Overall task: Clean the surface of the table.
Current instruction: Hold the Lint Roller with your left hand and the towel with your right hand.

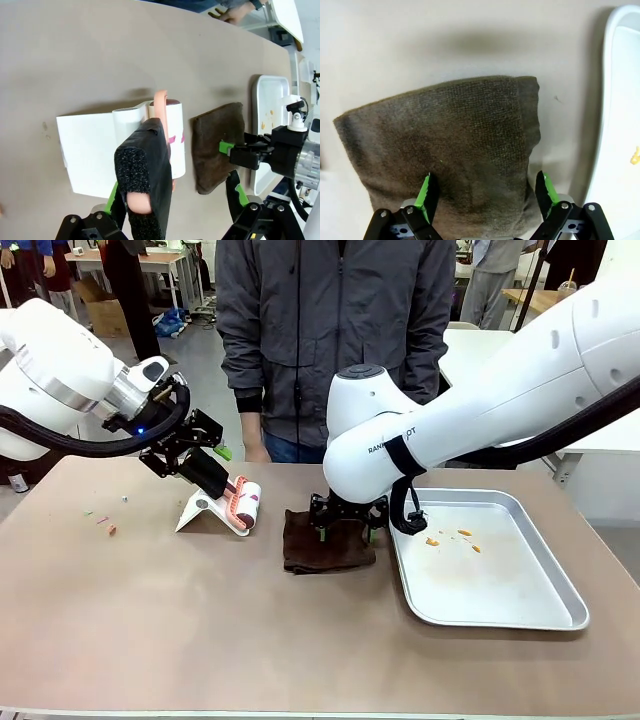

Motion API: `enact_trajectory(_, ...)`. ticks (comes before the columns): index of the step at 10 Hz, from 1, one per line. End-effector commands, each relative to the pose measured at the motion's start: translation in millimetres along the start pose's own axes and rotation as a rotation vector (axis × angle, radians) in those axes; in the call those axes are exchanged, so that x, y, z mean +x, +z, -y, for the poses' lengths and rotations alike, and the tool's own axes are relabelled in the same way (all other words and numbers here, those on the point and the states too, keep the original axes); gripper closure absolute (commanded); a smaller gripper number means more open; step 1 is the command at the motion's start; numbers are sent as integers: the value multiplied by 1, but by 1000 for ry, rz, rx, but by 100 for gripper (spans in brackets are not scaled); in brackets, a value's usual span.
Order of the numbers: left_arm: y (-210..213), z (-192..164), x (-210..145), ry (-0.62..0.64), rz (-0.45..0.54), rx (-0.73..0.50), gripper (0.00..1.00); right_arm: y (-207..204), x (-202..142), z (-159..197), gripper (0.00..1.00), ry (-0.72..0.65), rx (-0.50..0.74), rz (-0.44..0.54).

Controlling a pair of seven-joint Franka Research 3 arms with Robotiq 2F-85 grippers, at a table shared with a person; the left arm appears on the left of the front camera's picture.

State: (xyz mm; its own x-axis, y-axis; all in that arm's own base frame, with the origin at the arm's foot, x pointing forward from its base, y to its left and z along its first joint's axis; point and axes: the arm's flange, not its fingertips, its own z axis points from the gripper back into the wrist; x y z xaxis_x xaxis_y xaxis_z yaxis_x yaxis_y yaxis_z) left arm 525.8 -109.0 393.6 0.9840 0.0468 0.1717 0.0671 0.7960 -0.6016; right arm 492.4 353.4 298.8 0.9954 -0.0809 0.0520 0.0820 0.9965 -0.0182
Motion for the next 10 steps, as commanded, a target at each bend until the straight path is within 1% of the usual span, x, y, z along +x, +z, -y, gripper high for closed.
enact_trajectory(1,1,-2,2,37,-24,47,0,0,3,-4,0,-36,12,-9)
enact_trajectory(3,6,-6,1,56,-30,84,0,0,3,-3,0,-36,20,-12)
enact_trajectory(8,3,-6,3,52,-1,48,0,-3,3,-1,0,-41,32,-26)
enact_trajectory(9,3,-6,3,49,13,45,13,-4,2,-1,50,-35,21,-30)
enact_trajectory(10,3,-6,3,46,16,47,60,-4,2,-1,58,-30,25,-31)
